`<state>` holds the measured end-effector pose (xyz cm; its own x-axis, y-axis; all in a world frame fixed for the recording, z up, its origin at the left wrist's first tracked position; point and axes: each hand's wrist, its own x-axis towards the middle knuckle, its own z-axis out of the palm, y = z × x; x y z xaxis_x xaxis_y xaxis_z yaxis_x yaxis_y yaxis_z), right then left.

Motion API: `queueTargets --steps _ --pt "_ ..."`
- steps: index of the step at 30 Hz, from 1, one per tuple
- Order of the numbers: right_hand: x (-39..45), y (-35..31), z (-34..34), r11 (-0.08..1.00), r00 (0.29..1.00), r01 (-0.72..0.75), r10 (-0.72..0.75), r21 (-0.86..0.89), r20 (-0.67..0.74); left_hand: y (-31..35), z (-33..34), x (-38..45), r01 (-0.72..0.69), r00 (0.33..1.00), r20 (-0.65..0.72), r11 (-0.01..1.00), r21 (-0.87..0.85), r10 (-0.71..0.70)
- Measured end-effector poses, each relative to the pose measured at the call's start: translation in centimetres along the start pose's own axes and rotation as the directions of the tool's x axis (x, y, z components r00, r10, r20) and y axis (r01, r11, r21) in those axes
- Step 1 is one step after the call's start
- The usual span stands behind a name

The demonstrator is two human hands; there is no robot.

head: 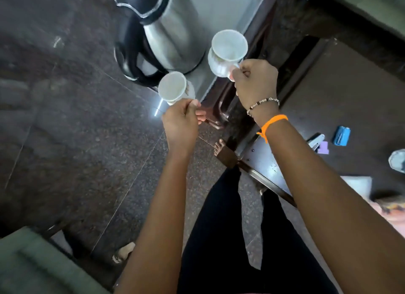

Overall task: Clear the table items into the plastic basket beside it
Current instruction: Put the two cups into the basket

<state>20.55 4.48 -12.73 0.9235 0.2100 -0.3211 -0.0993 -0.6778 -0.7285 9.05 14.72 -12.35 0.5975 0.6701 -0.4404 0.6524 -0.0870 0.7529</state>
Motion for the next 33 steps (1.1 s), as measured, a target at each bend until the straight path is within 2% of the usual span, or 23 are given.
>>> queueTargets --steps 3,7,13,16,19,24,29,33 --pt "2.0 -2.0 1.9 0.998 0.999 -0.051 0.051 -0.024 0.003 -0.3 -0.5 3.0 -0.021 0.995 0.094 0.994 0.109 0.011" --pt "3.8 -3.7 3.9 0.98 0.99 -0.144 0.143 -0.138 -0.015 -0.7 0.2 4.8 -0.046 0.98 0.199 0.974 0.222 0.001" --pt "5.5 -4.4 6.3 0.919 0.919 -0.393 0.393 0.011 -0.026 -1.0 1.0 5.8 -0.182 0.957 0.281 0.893 0.411 0.066" --pt "5.9 -4.8 7.0 0.884 0.885 -0.466 0.466 0.042 0.002 -0.8 1.3 5.8 -0.218 0.949 0.306 0.86 0.462 0.077" --pt "6.2 -4.5 7.2 0.897 0.9 -0.436 0.436 -0.073 -0.02 -0.4 1.4 6.0 -0.165 0.958 0.285 0.859 0.484 0.024" --pt "6.2 -3.6 7.2 0.916 0.937 -0.33 0.348 -0.23 0.04 0.3 1.1 6.9 -0.042 0.953 0.286 0.894 0.446 -0.098" --pt "6.1 -3.0 6.9 0.907 0.953 -0.267 0.3 -0.325 0.054 -0.7 0.7 7.1 -0.058 0.979 0.189 0.784 0.618 -0.076" --pt "6.2 -2.7 7.1 0.901 0.958 -0.231 0.276 -0.368 0.075 -0.7 0.9 8.0 -0.074 0.97 0.221 0.752 0.655 -0.097"
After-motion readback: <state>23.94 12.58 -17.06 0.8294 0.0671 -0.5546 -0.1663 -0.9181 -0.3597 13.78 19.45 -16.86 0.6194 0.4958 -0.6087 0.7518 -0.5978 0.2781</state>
